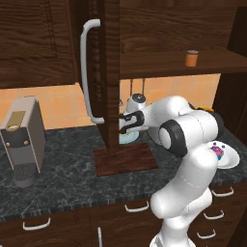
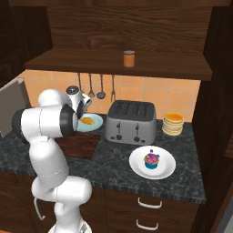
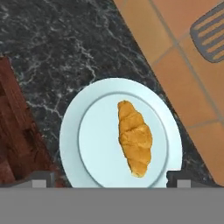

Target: From the different types of pastries on the counter, select a croissant and place it on the cutting board. Then retrieve a jar of jam from the cabinet and place it alongside the croissant on the cutting board.

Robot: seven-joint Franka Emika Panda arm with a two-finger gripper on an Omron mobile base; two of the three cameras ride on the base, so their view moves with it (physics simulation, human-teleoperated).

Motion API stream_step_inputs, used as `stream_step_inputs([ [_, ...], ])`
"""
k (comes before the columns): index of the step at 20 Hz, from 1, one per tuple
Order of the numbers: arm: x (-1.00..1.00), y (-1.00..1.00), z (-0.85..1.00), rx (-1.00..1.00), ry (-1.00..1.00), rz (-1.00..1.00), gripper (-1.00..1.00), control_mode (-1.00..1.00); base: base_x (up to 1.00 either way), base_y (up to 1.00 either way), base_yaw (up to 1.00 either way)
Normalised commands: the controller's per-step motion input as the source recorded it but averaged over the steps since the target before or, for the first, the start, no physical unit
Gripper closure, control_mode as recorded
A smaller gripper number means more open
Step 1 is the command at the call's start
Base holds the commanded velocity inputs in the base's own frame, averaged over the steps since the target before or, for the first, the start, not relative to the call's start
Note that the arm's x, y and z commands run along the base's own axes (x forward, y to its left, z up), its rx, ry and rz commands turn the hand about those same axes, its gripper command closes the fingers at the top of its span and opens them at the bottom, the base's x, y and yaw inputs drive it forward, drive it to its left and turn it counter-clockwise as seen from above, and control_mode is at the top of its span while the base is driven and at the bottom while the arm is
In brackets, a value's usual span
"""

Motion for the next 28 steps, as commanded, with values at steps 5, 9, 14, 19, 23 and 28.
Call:
stream_step_inputs([
  [5,0.50,0.21,-0.22,-0.05,0.16,0.00,-1.00,-1.00,0.00,0.00,0.00],
  [9,0.43,0.05,-0.20,-0.06,0.04,0.00,-1.00,-1.00,0.00,0.00,0.00],
  [14,0.37,0.00,-0.36,-0.06,0.00,0.00,-1.00,-1.00,0.00,0.00,0.00],
  [19,0.10,0.00,-0.37,-0.05,0.00,0.00,-1.00,-1.00,0.00,0.00,0.00],
  [23,0.16,0.00,-0.34,0.00,0.00,0.00,-1.00,-1.00,0.00,0.00,0.00],
  [28,0.35,-0.01,-0.32,0.00,0.00,0.00,1.00,-1.00,0.00,0.00,0.00],
])
